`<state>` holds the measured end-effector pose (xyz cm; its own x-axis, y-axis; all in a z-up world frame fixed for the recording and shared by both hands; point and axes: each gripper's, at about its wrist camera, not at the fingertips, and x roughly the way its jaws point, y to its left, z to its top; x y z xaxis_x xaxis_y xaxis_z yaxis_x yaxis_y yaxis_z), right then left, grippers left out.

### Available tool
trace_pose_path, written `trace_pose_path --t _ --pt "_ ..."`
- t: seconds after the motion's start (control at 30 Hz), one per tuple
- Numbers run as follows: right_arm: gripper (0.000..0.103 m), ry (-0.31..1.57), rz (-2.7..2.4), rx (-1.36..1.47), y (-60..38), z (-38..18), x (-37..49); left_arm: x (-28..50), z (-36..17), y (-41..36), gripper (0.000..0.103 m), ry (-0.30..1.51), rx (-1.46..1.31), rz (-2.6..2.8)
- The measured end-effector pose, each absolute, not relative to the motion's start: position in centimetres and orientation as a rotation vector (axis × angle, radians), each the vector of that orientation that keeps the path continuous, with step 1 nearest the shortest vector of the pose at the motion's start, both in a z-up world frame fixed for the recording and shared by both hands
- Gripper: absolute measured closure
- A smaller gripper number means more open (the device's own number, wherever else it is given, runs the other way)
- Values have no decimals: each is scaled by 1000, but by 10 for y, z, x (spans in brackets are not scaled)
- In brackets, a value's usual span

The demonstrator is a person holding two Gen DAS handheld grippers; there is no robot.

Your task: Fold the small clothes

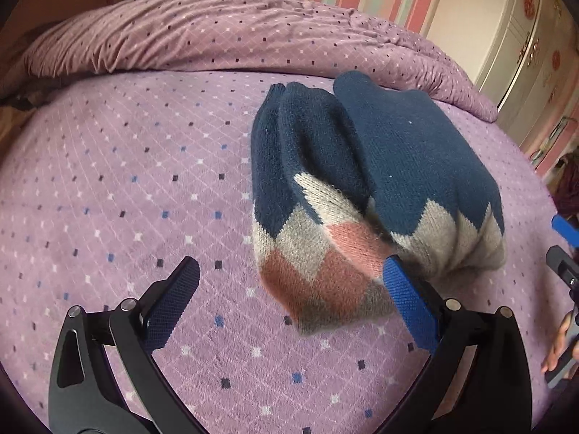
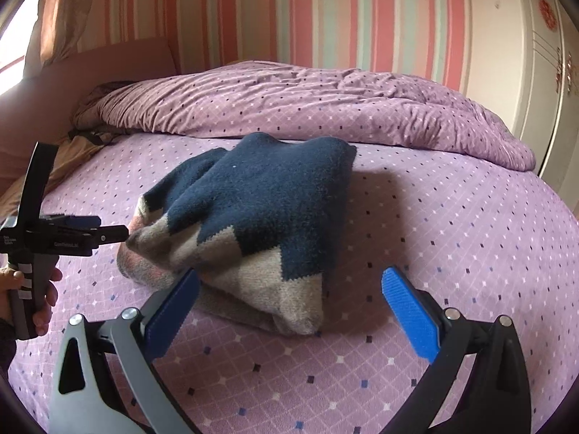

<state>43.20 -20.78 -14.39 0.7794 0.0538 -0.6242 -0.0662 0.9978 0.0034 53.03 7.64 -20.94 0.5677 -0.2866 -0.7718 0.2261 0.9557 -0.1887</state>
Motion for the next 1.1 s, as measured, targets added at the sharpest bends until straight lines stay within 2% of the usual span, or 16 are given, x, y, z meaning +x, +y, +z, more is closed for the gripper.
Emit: trace_pose_path --t 0.47,0.9,1.1 --pt "2 665 63 -100 -197 -147 439 566 -218 64 3 939 -140 -338" --pt "2 671 91 29 -225 -129 462 576 -212 73 3 945 -82 -269" --pt "2 693 111 46 -235 -138 486 590 -222 63 3 976 -67 -238"
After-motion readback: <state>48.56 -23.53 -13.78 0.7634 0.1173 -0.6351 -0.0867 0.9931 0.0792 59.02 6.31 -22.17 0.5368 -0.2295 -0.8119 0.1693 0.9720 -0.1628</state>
